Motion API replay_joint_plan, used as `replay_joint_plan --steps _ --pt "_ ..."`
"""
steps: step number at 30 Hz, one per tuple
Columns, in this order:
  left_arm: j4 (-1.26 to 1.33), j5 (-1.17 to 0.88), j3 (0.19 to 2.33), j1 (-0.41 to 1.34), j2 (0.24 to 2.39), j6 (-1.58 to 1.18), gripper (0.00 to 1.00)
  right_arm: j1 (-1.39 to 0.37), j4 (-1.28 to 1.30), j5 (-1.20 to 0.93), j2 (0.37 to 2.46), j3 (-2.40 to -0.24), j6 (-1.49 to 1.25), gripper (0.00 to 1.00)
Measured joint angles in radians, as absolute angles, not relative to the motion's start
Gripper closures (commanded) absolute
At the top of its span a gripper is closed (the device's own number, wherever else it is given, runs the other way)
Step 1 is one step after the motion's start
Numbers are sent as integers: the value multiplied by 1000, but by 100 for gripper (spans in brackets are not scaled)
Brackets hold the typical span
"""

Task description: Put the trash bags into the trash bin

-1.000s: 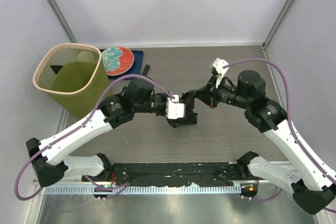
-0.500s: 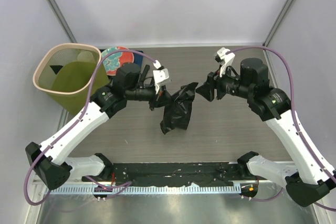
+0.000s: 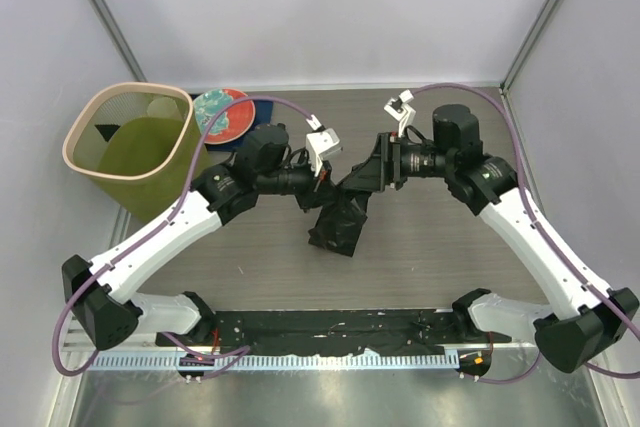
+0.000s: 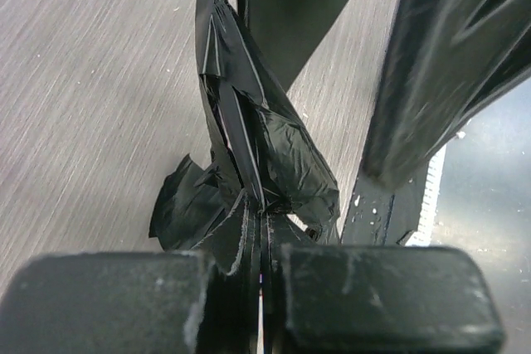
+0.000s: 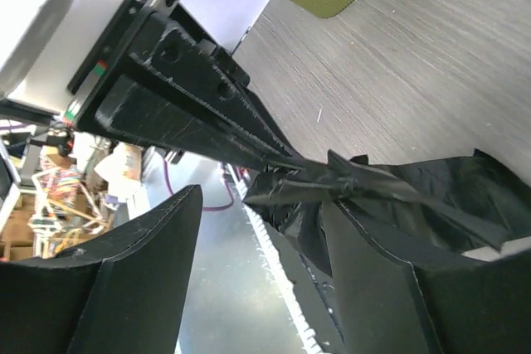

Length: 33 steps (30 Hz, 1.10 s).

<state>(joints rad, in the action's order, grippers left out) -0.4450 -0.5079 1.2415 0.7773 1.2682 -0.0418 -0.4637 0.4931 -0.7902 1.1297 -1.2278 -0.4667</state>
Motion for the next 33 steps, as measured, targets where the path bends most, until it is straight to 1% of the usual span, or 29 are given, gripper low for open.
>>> replay_joint_plan --steps 3,6,7,8,9,10,13,16,19,23,27,30,33 --pt "-429 -492 1242 781 1276 -64 100 -478 447 -790 1158 -1201 -524 35" --pt "-405 -488 1242 781 1282 -81 100 -493 389 -791 1162 -1170 -582 46" --pt "-397 -488 1243 781 1285 -90 100 -497 360 -791 1162 -1157 -604 59" --pt "-392 -489 1243 782 1286 -95 100 -499 341 -791 1162 -1149 -614 70" --pt "-385 -489 1243 782 1288 -101 100 -501 323 -791 1162 -1141 -624 87" --pt "-385 -488 1243 781 1289 -106 100 -502 304 -794 1162 -1132 -640 99" --pt "-371 -492 1243 772 1292 -133 100 -492 284 -805 1162 -1126 -655 99" --pt "-337 -528 1237 743 1287 -160 100 -432 305 -846 1153 -1124 -633 99" --pt "-230 -606 1198 716 1265 -180 100 -337 386 -923 1143 -1131 -552 99" --pt "-155 -703 1155 695 1242 -178 100 -260 545 -1022 1143 -1181 -416 99" --pt "-159 -754 1151 674 1220 -147 100 -185 682 -1071 1143 -1231 -301 99" --pt "-208 -778 1138 630 1183 -125 100 -113 771 -1068 1144 -1268 -218 99" --pt "-231 -792 1136 604 1165 -113 100 -88 834 -1074 1145 -1288 -161 99"
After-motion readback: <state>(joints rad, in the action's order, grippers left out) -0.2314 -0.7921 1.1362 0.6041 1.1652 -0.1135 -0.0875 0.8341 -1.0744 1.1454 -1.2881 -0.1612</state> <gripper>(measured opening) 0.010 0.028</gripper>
